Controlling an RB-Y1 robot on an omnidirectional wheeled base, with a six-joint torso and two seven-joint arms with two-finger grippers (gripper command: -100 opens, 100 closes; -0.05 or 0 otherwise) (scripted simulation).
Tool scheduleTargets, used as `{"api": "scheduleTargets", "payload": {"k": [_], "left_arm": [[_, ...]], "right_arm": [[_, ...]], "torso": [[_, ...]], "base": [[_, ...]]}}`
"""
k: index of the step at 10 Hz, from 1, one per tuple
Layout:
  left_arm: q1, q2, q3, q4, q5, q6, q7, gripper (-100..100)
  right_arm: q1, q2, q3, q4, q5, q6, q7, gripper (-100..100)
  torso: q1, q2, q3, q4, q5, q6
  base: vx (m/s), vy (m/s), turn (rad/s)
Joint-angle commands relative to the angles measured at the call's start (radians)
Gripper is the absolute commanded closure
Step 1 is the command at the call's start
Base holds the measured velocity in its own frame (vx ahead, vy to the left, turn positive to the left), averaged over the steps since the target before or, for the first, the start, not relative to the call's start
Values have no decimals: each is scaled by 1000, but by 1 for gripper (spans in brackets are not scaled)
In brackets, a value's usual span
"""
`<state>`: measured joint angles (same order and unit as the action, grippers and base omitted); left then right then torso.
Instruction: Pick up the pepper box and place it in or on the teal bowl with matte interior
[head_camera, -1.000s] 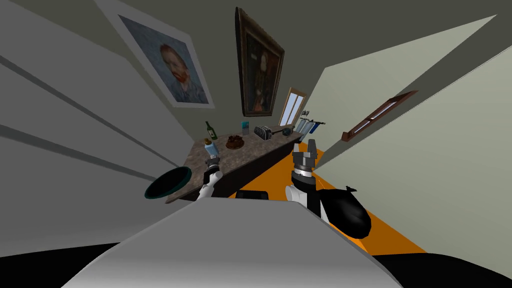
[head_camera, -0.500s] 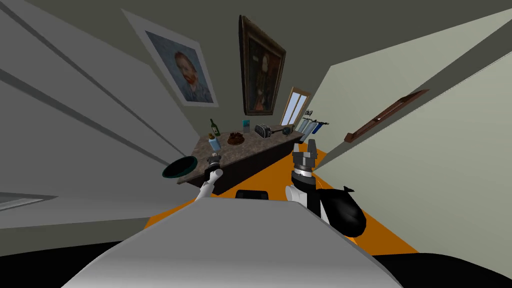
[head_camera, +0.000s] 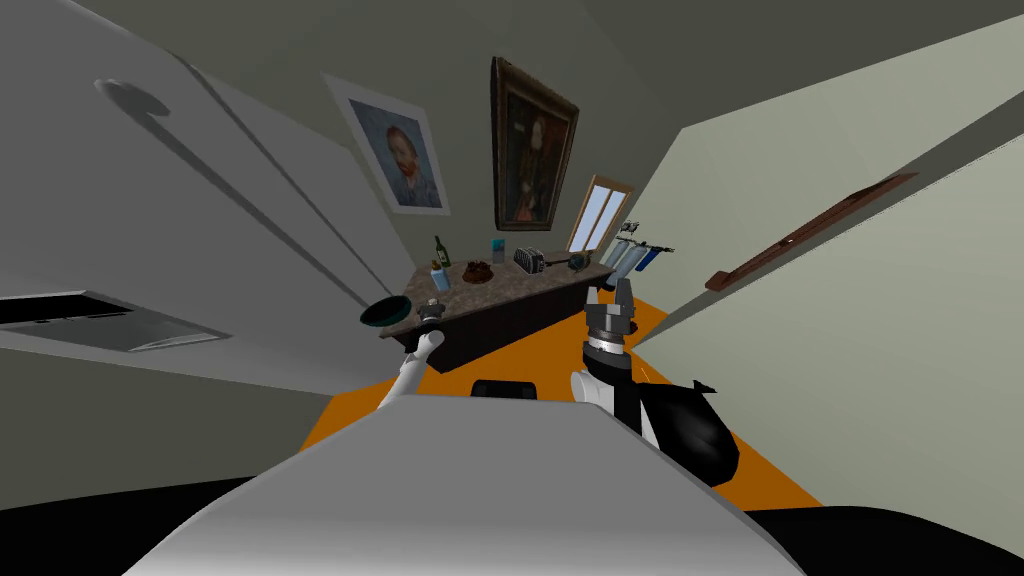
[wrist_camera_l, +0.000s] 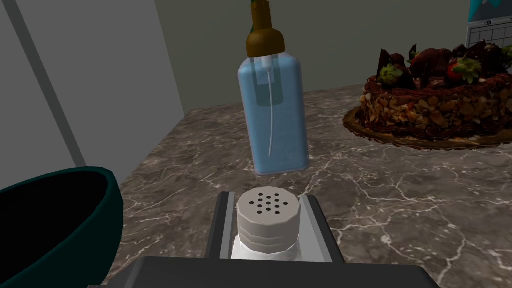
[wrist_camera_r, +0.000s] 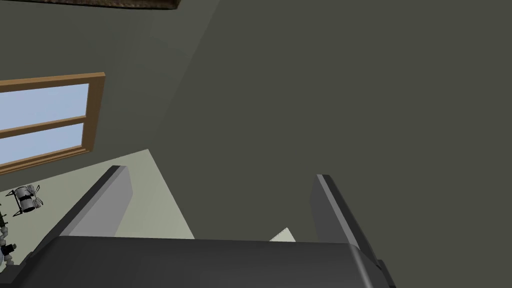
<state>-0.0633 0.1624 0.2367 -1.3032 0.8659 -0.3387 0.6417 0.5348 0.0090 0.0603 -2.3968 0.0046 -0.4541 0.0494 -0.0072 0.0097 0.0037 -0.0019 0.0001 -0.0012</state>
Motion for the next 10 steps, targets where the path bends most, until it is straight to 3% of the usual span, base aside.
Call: {"api": "scheduleTargets", "payload": {"k": [1, 6, 9, 10], "left_arm": [[-15, 13, -1, -4, 12, 29, 0, 100], [-40, 53, 22, -37, 43, 126, -5, 100], [-49, 78, 50, -56, 55, 180, -6, 100], [-51, 95, 73, -68, 61, 213, -6, 100]], "right_arm": [[0, 0, 0, 0, 0, 0, 0, 0], [0, 0, 0, 0, 0, 0, 0, 0], [0, 0, 0, 0, 0, 0, 0, 0], [0, 0, 0, 0, 0, 0, 0, 0]], "torso": [[0, 0, 0, 0, 0, 0], [6, -6, -4, -1, 2, 0], [9, -8, -4, -1, 3, 0], [10, -9, -5, -1, 3, 0]], "base": [[-113, -45, 102], [-69, -6, 82], [-38, 45, 36], [-20, 78, 15]]}}
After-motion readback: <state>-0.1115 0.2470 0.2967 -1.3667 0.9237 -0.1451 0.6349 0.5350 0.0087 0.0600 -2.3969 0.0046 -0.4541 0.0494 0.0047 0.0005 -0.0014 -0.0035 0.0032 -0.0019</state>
